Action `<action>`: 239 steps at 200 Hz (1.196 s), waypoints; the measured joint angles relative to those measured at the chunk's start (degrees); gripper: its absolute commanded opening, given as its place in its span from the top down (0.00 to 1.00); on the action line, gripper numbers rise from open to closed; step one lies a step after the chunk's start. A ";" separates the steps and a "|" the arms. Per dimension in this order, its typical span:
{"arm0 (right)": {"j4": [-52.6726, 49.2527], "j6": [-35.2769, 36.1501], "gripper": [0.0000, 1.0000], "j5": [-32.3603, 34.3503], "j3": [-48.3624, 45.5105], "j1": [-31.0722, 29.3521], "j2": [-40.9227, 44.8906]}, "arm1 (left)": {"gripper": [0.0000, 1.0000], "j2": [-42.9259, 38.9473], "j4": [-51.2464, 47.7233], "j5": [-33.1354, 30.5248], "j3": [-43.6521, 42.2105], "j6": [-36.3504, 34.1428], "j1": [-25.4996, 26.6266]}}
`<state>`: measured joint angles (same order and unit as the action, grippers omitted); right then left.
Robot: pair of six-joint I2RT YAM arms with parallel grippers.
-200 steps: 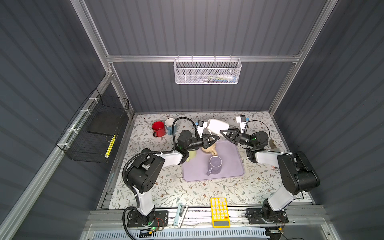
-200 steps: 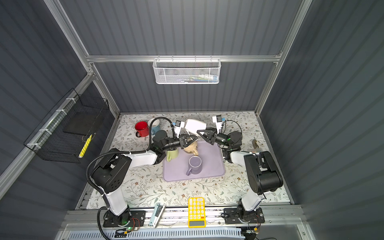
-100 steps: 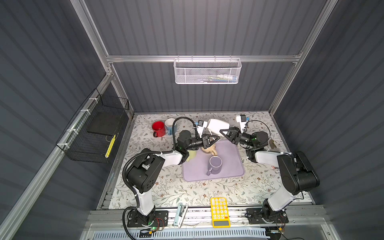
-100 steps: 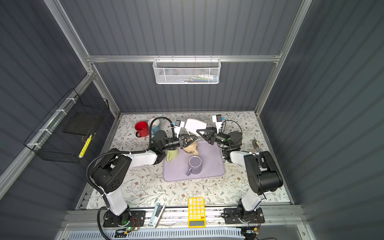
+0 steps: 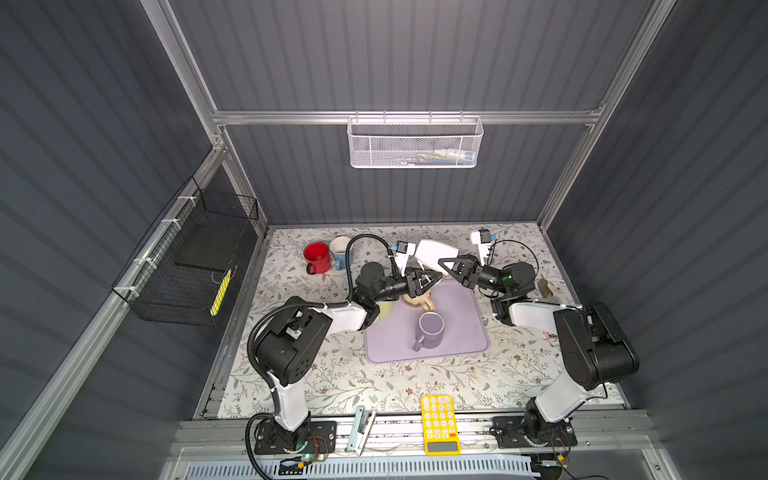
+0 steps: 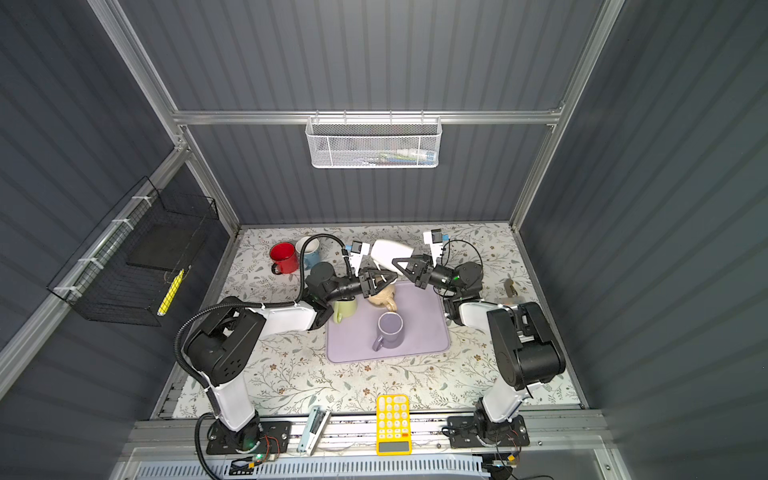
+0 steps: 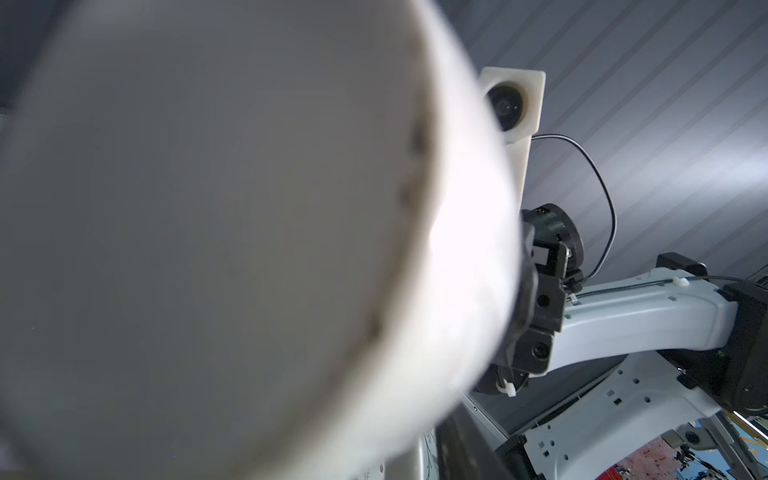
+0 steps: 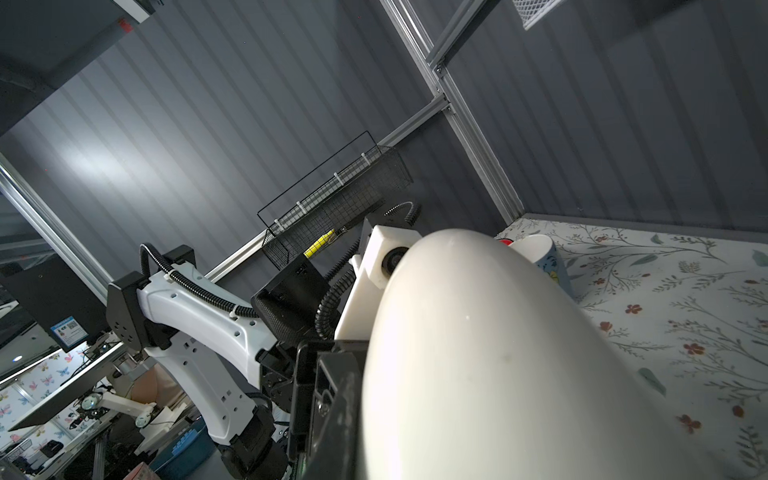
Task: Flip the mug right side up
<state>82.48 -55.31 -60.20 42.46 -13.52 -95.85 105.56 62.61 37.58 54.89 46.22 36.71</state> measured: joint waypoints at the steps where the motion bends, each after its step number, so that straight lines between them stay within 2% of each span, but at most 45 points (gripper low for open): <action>1: 0.00 0.00 1.00 0.00 0.00 0.00 0.00 | 0.50 0.00 -0.04 -0.02 0.00 -0.04 0.00; 47: -0.81 -0.13 1.00 0.02 -0.04 0.02 0.00 | 0.41 0.00 0.09 -1.20 -0.22 -1.07 -0.44; 124: -2.29 -0.57 1.00 -0.04 -0.59 0.92 -0.24 | 0.38 -2.45 -4.13 -2.73 -1.40 -5.07 -1.86; 195: -12.28 3.08 1.00 0.13 -0.85 2.25 1.22 | 0.38 -9.77 -14.34 -4.17 -3.10 -11.72 -4.15; 239: -22.88 7.80 1.00 0.28 -0.85 2.56 3.67 | 0.38 -14.69 -21.38 -5.09 -3.28 -16.57 -5.33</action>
<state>59.59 -47.51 -59.92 41.60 -10.96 -92.18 90.87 41.23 32.49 51.62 29.65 31.38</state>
